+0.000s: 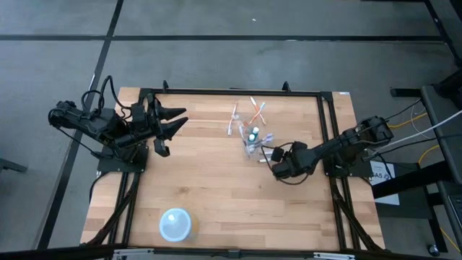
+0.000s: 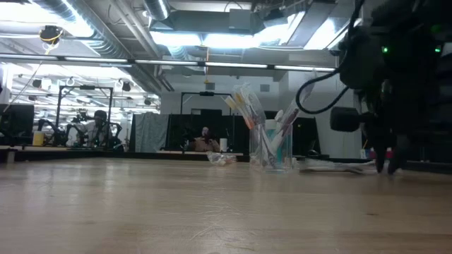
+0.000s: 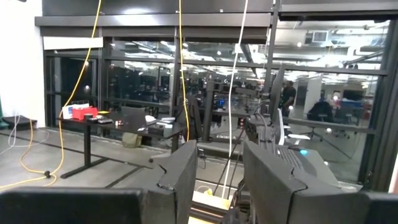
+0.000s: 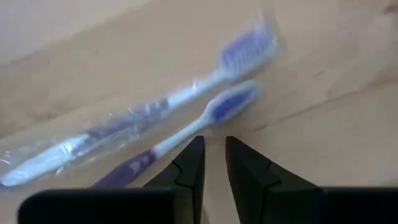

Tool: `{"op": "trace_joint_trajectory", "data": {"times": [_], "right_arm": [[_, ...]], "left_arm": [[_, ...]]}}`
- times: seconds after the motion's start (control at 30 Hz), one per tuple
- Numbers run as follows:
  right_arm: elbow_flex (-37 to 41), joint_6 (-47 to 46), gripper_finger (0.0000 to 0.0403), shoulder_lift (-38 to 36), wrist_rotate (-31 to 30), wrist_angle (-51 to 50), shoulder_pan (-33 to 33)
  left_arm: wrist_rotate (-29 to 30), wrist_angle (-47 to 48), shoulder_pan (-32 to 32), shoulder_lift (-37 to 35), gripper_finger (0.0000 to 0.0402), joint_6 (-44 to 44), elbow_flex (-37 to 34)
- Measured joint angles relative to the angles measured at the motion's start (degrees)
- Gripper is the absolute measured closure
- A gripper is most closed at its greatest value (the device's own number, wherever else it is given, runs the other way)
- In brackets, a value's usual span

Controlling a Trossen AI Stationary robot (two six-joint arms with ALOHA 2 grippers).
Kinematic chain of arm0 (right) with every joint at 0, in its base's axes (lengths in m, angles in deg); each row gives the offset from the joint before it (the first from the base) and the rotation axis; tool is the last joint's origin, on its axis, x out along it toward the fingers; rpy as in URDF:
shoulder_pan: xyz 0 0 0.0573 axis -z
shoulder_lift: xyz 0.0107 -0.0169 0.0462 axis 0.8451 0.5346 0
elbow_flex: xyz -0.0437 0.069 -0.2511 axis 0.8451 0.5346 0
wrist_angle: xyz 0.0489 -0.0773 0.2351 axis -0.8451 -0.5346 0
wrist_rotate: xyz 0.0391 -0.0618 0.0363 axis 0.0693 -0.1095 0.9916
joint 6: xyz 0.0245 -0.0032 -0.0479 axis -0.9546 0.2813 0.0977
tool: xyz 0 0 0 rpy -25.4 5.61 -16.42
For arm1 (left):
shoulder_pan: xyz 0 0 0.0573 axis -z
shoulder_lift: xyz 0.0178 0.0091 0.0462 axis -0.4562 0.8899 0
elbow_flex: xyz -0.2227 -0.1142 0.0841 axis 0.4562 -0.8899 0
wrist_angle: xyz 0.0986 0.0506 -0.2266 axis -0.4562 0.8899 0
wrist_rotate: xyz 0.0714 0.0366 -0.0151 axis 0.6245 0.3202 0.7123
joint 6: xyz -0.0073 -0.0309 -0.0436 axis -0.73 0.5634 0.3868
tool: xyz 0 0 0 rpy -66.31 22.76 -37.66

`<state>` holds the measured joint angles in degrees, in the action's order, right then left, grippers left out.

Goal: Pick & Place toothbrushing station
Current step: Put the purple toothbrush into the transparent organizer

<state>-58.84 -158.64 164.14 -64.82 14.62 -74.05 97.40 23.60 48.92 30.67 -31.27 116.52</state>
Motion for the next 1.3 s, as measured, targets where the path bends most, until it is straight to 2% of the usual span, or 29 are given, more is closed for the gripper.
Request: {"op": "trace_joint_trajectory", "data": {"times": [0.3, 0.57, 0.73, 0.87, 1.0, 1.1, 1.3], "right_arm": [[3.3, 1.4, 0.0335, -0.5, -3.9, 5.2, 4.8], [3.8, 8.4, 0.0335, -0.2, -10.1, 5.6, 13.5], [3.7, 15.0, 0.0335, -0.2, -13.0, 9.2, 19.0], [3.7, 26.8, 0.0335, -0.2, -11.1, 18.4, 24.5], [3.6, 40.3, 0.0335, -0.3, -4.8, 29.2, 29.9], [3.3, 45.1, 0.0335, -2.0, -1.5, 29.9, 32.2], [3.1, 57.3, 0.0334, -11.8, -1.9, 27.1, 32.5]], "left_arm": [[1.2, 0.0, 0.0, 0.0, 0.0274, 0.1, 0.0], [3.3, -0.4, 0.0, 0.0, 0.0274, 0.8, 0.0], [4.7, -2.1, 0.0, 0.0, 0.0274, 0.7, 0.0], [5.8, -2.9, 0.0, 0.0, 0.0274, 0.6, 0.0], [6.7, -2.8, 0.0, 0.0, 0.0274, 0.6, 0.0], [6.7, -2.8, 0.0, 0.0, 0.0274, 0.6, 0.0], [7.8, -2.8, 0.0, 0.0, 0.0274, 0.1, 0.0]]}}
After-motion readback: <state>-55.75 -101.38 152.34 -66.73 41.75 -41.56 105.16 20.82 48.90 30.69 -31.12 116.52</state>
